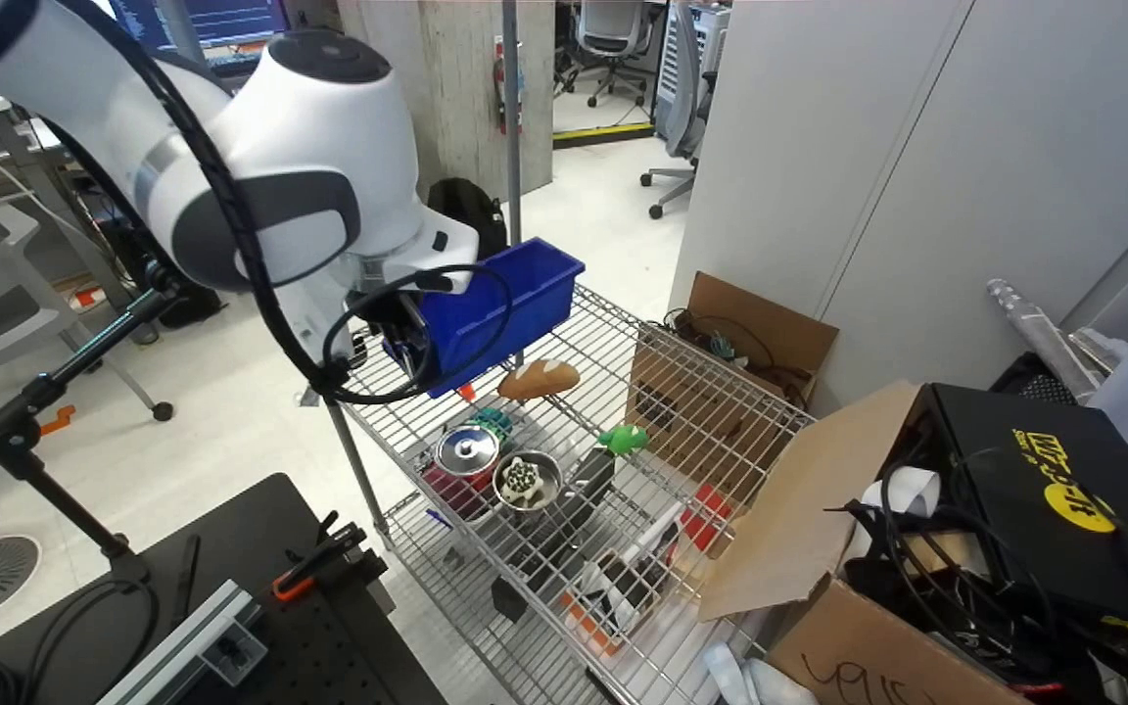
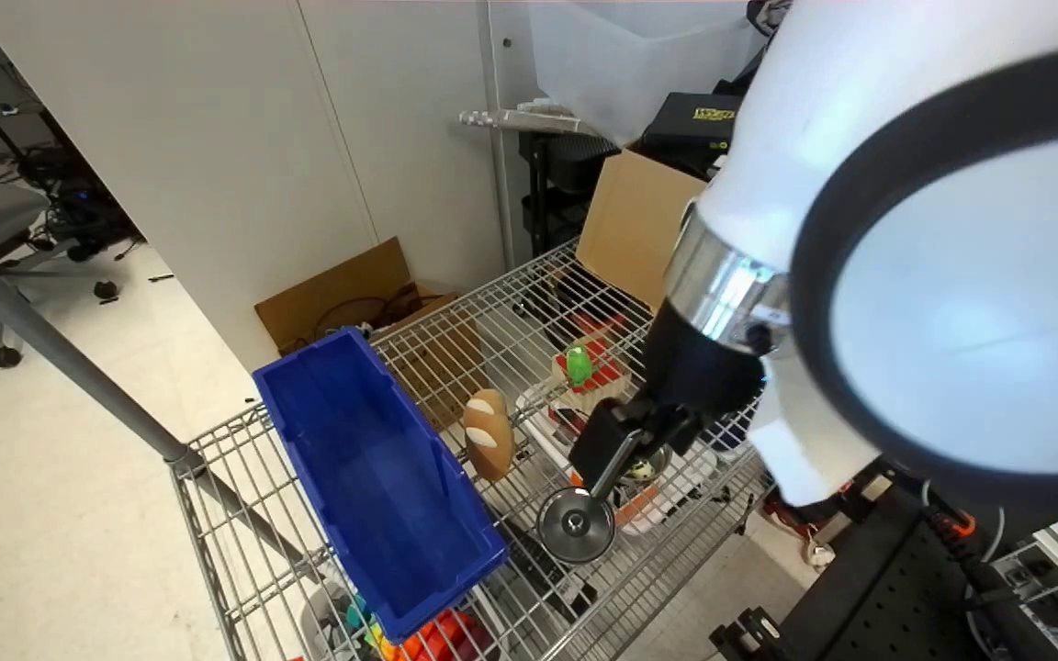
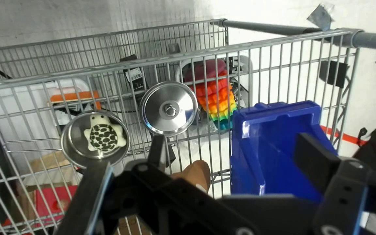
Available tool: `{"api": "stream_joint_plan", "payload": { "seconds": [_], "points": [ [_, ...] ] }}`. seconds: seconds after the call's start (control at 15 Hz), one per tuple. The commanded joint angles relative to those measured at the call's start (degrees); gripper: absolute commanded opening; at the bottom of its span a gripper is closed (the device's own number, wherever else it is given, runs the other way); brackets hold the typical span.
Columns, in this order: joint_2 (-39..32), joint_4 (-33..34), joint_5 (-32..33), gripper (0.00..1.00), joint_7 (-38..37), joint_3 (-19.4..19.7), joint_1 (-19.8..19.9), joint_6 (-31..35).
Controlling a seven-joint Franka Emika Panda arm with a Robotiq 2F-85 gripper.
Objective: Pick up the lid and put it on the pot
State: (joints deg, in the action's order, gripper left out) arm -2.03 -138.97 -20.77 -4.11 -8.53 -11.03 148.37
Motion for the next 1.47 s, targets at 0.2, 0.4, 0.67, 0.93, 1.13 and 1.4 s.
{"api": "stream_joint_plan", "payload": {
  "seconds": [0.2,0.4,0.67,0.93,1.13,1.4],
  "points": [
    [-22.09,12.78,3.76,1.00,-3.03,-1.14,-0.63,9.15],
    [-28.65,16.87,8.95,1.00,-6.81,1.36,-2.60,10.00],
    [-33.79,20.64,13.94,1.00,-11.11,4.55,-5.83,9.19],
    [-36.59,23.16,16.98,1.00,-14.73,7.70,-9.06,8.37],
    [-37.77,24.25,18.39,1.00,-16.79,9.57,-10.85,7.96],
    [-39.05,25.26,19.39,1.00,-18.76,11.14,-12.23,6.92]
  ]
}}
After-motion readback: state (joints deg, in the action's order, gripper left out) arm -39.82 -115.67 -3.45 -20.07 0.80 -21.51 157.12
